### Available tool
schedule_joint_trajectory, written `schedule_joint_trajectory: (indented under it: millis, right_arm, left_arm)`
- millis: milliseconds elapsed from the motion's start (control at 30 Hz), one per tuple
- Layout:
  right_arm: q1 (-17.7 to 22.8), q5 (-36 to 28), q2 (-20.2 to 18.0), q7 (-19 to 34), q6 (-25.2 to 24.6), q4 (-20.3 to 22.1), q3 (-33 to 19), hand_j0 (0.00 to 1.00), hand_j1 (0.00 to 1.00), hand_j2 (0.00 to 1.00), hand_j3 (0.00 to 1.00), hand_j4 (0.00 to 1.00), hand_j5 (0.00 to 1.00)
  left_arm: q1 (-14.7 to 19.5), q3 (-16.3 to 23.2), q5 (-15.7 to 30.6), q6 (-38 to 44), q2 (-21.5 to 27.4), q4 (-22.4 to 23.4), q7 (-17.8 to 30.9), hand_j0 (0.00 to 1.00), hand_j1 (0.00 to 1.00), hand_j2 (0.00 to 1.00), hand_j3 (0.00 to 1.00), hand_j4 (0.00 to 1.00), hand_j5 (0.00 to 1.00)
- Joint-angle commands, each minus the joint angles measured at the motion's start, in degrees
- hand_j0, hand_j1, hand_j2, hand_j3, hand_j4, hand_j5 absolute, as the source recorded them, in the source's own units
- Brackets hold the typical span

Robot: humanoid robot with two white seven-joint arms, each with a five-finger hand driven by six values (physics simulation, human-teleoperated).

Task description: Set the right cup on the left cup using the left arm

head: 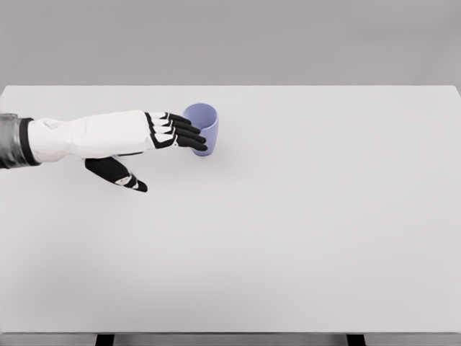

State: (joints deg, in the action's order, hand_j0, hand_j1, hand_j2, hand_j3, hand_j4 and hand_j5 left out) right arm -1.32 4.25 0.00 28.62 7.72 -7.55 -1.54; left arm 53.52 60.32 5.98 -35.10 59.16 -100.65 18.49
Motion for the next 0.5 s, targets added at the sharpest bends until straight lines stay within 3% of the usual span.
schedule_joint_trajectory:
  millis: [0, 100, 200, 333, 467]
  right_arm:
    - [0.1, 0.1, 0.0, -0.1, 0.0, 0.0, 0.1, 1.00, 1.00, 1.00, 1.00, 1.00, 1.00]
    - [0.4, 0.1, 0.0, -0.1, 0.0, 0.0, -0.3, 1.00, 1.00, 1.00, 1.00, 1.00, 1.00]
    - [0.4, 0.1, 0.0, -0.1, 0.0, 0.0, -0.4, 1.00, 1.00, 1.00, 1.00, 1.00, 1.00]
    - [0.4, 0.0, 0.0, -0.1, 0.0, 0.0, -0.5, 1.00, 1.00, 1.00, 1.00, 1.00, 1.00]
    - [0.4, 0.1, 0.0, -0.1, 0.0, 0.0, -0.5, 1.00, 1.00, 1.00, 1.00, 1.00, 1.00]
  left_arm:
    - [0.1, 0.4, 0.4, 0.1, 0.1, 0.0, 0.0, 1.00, 1.00, 1.00, 1.00, 1.00, 1.00]
    - [3.5, 0.6, 0.5, 0.1, -0.4, 1.9, 0.0, 1.00, 1.00, 1.00, 1.00, 1.00, 1.00]
    - [7.5, 3.7, 0.8, 0.1, -2.8, 4.2, 0.0, 1.00, 1.00, 1.00, 1.00, 1.00, 1.00]
    - [8.4, 6.7, 0.5, 0.1, -6.8, 8.8, 0.0, 1.00, 1.00, 1.00, 1.00, 1.00, 1.00]
    - [13.5, 10.2, 1.8, 0.1, -7.3, 9.3, 0.0, 1.00, 1.00, 1.00, 1.00, 1.00, 1.00]
